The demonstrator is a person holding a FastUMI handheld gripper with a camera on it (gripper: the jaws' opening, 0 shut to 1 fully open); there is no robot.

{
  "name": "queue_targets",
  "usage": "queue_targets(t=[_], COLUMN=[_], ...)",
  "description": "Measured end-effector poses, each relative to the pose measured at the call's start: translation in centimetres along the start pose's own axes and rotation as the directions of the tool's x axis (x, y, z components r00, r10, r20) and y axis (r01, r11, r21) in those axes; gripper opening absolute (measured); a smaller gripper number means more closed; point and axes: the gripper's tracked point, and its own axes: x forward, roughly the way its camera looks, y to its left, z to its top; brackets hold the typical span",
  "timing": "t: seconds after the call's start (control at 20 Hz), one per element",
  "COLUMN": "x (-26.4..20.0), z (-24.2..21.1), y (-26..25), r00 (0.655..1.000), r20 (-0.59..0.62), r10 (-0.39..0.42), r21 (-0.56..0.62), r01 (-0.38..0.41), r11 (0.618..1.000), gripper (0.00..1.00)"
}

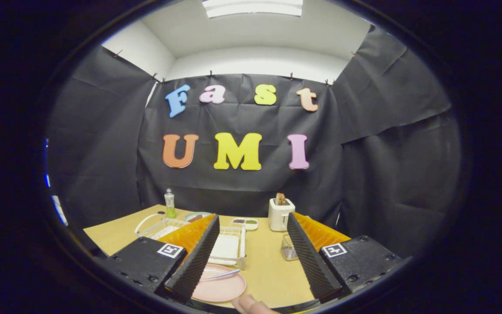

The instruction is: Take the plate from the dish rack, then take the spoon from the basket and place it into the plate.

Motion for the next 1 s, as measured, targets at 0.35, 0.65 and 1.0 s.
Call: queue_targets(t=[0.35,0.65,1.0], x=[-0.4,-0.4,-0.4], z=[-0.1,-1.0,-1.7], y=[-1.6,-1.1,-0.6], r00=[1.000,0.999,0.999], r20=[-0.012,-0.033,-0.038], r10=[-0.028,-0.011,0.001], r21=[-0.001,0.006,0.006], r01=[0.028,0.011,-0.001], r11=[1.000,1.000,1.000], gripper=[1.00,1.00,1.00])
